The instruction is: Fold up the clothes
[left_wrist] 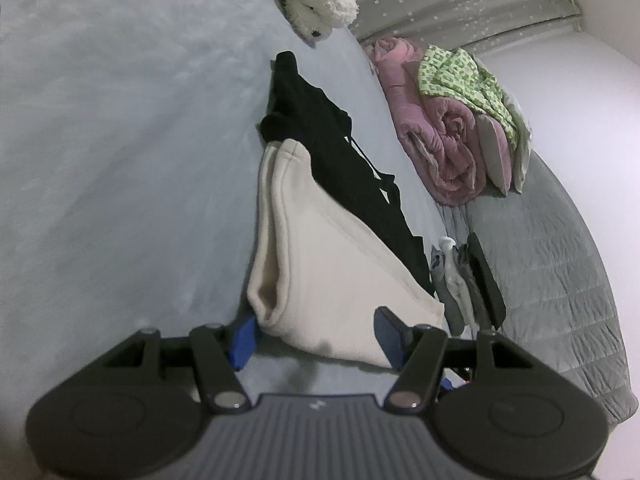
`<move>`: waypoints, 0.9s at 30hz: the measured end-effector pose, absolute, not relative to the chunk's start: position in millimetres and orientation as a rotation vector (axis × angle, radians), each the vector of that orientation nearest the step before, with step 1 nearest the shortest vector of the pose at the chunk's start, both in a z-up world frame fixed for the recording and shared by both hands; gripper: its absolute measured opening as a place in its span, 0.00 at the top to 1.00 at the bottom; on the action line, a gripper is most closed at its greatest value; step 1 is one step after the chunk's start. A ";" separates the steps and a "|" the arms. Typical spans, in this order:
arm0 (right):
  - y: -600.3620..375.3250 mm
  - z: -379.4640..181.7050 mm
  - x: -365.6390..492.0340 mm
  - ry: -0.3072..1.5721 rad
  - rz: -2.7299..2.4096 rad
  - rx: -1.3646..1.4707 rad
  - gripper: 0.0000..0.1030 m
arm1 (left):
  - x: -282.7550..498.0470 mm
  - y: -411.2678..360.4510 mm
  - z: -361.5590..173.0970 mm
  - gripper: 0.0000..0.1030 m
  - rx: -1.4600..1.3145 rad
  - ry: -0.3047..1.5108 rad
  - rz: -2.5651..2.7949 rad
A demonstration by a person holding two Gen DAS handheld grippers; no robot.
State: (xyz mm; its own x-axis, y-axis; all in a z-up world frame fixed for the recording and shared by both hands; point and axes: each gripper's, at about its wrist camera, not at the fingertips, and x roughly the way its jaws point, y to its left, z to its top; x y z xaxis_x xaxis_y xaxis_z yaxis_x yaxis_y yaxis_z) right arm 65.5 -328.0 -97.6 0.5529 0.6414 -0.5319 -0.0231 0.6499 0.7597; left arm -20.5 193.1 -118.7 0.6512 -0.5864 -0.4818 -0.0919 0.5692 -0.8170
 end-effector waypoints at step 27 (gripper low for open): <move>-332.8 -54.1 88.0 0.761 0.588 0.984 0.82 | -16.5 203.8 -86.9 0.91 -1.096 0.596 -0.334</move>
